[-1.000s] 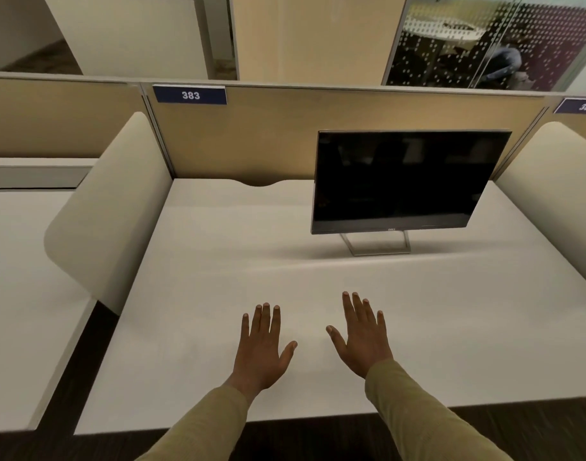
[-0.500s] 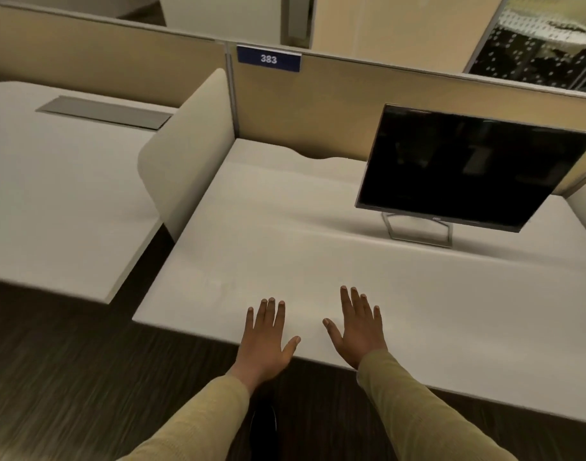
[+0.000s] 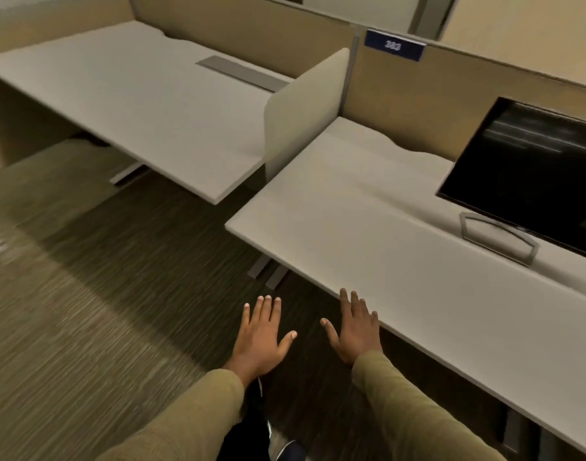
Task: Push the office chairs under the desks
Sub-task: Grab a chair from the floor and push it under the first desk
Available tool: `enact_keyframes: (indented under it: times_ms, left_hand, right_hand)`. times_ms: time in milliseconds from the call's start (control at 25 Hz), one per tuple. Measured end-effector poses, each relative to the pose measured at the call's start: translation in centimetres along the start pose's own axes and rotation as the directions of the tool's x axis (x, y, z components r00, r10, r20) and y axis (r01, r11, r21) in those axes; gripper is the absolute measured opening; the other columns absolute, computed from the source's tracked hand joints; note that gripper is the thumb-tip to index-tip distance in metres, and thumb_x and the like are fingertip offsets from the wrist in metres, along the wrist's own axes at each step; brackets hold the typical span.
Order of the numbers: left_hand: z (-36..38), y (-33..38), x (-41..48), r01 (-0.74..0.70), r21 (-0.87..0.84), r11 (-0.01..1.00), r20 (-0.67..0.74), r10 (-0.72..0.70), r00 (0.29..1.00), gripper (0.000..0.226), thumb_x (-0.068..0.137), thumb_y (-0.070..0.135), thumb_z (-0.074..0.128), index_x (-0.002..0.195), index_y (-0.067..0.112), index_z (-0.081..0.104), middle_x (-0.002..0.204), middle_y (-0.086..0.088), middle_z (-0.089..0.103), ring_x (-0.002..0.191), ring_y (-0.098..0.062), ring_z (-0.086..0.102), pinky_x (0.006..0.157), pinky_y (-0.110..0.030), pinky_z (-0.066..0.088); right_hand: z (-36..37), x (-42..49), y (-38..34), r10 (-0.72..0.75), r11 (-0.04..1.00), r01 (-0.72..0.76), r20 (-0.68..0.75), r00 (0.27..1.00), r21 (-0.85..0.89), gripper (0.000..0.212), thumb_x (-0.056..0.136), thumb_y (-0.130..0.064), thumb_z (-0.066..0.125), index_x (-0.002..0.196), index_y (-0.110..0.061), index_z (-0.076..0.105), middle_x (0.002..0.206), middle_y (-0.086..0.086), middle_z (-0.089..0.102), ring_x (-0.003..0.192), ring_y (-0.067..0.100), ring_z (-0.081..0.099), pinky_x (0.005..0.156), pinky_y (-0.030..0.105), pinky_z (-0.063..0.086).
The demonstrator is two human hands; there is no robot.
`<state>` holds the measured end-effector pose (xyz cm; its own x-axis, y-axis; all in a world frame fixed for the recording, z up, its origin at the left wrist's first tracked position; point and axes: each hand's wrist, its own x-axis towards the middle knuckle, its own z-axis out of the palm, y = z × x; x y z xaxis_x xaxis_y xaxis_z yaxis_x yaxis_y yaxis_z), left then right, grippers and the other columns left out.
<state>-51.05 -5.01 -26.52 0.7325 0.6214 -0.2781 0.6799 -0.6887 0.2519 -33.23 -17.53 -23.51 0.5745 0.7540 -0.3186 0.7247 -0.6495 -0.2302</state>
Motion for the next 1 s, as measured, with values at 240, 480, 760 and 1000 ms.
enact_keyframes:
  times_ms: [240, 480, 760, 1000]
  left_hand:
    - [1.6, -5.6, -7.0, 0.164, -0.078, 0.983, -0.039, -0.168, 0.985, 0.093, 0.088, 0.072, 0.008, 0.160, 0.013, 0.003, 0.169, -0.013, 0.008, 0.156, -0.028, -0.001, 0.124, -0.050, -0.005]
    - [3.3, -11.7, -14.8, 0.350, -0.140, 0.926, -0.071, -0.362, 0.930, 0.097, 0.085, 0.073, 0.002, 0.160, 0.012, 0.006, 0.168, -0.014, 0.011, 0.156, -0.029, 0.002, 0.125, -0.052, -0.001]
    - [4.7, -17.7, -24.2, 0.488, -0.209, 0.848, -0.073, -0.511, 0.857, 0.100, 0.081, 0.073, -0.001, 0.160, 0.012, 0.006, 0.169, -0.013, 0.008, 0.156, -0.029, 0.001, 0.125, -0.053, -0.003]
    - [6.5, -21.4, -31.9, 0.614, -0.283, 0.737, -0.093, -0.658, 0.747, 0.102, 0.081, 0.075, -0.002, 0.161, 0.013, 0.005, 0.169, -0.012, 0.008, 0.156, -0.028, 0.000, 0.124, -0.051, -0.005]
  right_hand:
    - [3.3, -1.6, -6.8, -0.175, 0.984, 0.175, 0.080, 0.981, 0.001, 0.082, 0.098, -0.064, 0.031, 0.158, -0.023, -0.007, 0.168, 0.009, -0.002, 0.154, 0.030, 0.000, 0.123, 0.054, 0.004]
    - [6.9, -3.2, -15.4, -0.357, 0.931, 0.364, 0.149, 0.922, -0.021, 0.084, 0.097, -0.065, 0.035, 0.159, -0.022, -0.003, 0.168, 0.010, 0.003, 0.154, 0.032, 0.003, 0.123, 0.055, 0.007]
    - [11.0, -9.1, -24.9, -0.506, 0.854, 0.519, 0.182, 0.843, -0.027, 0.085, 0.097, -0.064, 0.036, 0.159, -0.021, -0.002, 0.167, 0.012, 0.006, 0.154, 0.032, 0.006, 0.123, 0.055, 0.007]
    - [13.5, -14.2, -30.5, -0.628, 0.747, 0.659, 0.228, 0.744, -0.089, 0.083, 0.098, -0.064, 0.032, 0.159, -0.020, -0.005, 0.167, 0.012, 0.002, 0.154, 0.030, 0.002, 0.123, 0.053, 0.005]
